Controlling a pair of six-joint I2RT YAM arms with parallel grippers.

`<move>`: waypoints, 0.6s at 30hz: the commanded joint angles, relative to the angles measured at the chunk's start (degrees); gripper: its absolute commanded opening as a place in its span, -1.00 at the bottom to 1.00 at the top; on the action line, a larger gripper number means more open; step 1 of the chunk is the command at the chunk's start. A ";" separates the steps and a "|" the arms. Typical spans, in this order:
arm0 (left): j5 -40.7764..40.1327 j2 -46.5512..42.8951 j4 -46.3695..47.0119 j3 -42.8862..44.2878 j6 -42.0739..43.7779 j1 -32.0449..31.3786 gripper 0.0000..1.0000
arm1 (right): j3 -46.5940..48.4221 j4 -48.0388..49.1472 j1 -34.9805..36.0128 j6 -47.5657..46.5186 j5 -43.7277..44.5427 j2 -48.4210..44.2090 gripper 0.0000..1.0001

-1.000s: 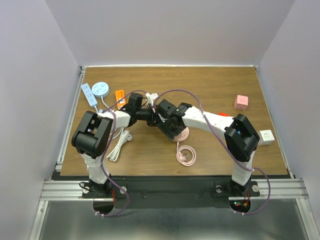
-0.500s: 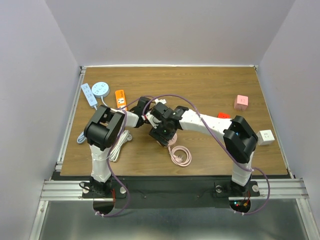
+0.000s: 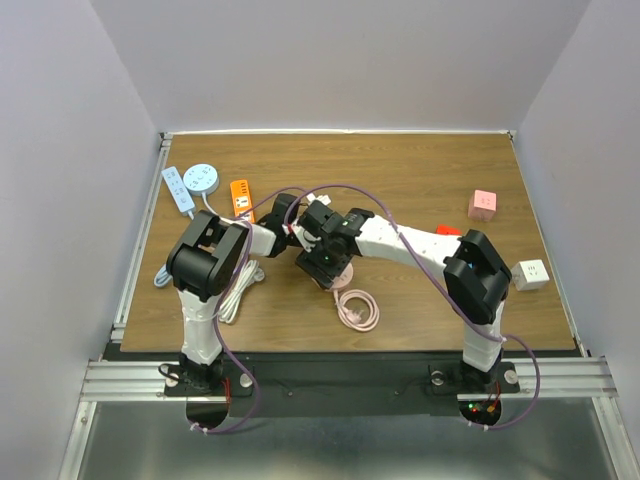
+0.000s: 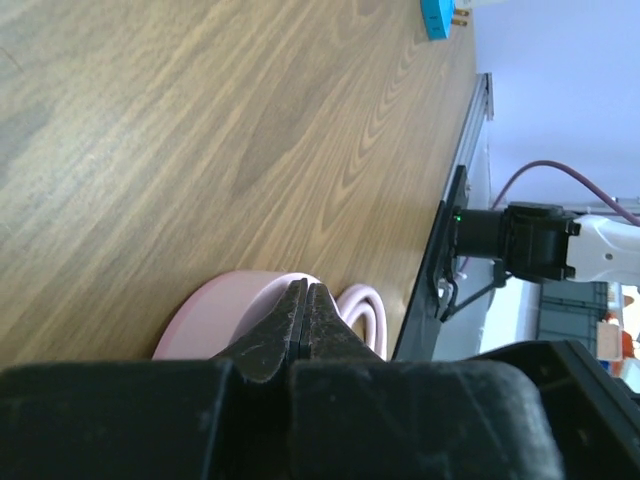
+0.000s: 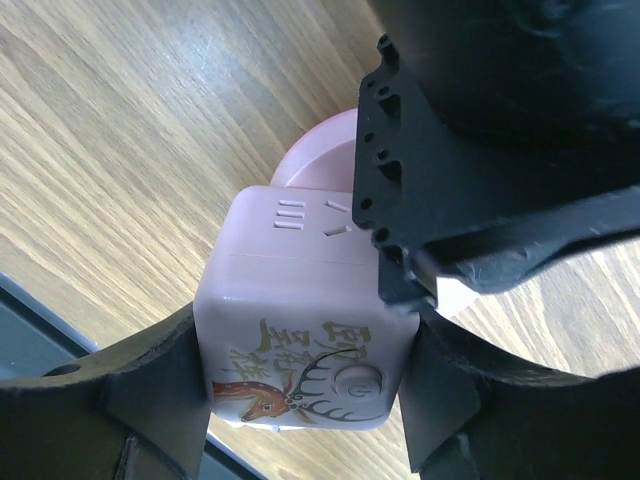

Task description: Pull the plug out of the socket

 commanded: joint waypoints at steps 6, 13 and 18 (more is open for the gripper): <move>-11.16 3.66 -6.51 -7.06 6.24 -1.50 -1.00 | 9.14 6.15 -3.18 1.72 8.35 -7.67 -0.99; -11.87 4.11 -4.05 -9.35 5.62 -1.50 -1.00 | 9.06 4.39 -4.32 3.13 11.26 -10.83 -0.99; -12.13 4.37 -3.61 -9.35 5.10 -1.41 -1.00 | 5.47 4.48 -4.76 3.83 10.82 -12.33 -0.99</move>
